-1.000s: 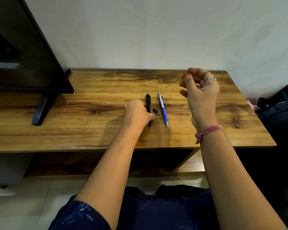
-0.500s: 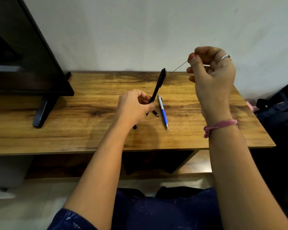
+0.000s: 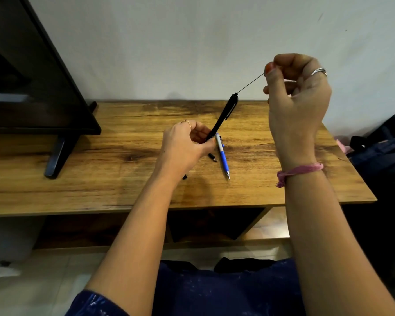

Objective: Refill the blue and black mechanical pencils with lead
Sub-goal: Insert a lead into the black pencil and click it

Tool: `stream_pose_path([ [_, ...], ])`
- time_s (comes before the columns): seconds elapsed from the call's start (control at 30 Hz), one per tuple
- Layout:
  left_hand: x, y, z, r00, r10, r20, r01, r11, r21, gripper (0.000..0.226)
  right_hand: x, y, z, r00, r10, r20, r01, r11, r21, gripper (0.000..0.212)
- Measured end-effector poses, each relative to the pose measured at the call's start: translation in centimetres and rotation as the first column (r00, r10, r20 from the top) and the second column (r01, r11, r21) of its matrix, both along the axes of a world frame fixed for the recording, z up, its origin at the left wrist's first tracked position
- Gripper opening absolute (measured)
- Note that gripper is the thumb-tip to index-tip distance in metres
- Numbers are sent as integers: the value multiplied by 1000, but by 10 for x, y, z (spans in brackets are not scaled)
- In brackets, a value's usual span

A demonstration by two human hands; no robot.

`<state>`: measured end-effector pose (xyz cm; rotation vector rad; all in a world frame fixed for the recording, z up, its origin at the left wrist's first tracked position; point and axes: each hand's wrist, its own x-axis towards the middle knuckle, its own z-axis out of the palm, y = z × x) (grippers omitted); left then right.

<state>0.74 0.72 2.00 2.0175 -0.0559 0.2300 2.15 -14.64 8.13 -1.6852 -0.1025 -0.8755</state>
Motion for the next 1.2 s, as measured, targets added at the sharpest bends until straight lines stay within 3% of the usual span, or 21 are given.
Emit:
stream_pose_path([
  [0.73,1,1,-1,999,-7,44,5,999,45,23,0,-2,-4,998,-58,-9,55,979,-197,12],
  [1.07,1,1,-1,999,-14,41,12,999,42,25,3,-2,-13,991,19,-131,-66,929,-365,23],
  [1.2,1,1,-1,999,-12,32,11,999,39,25,5,-4,-15,990,25,-139,-74,930,-360,22],
])
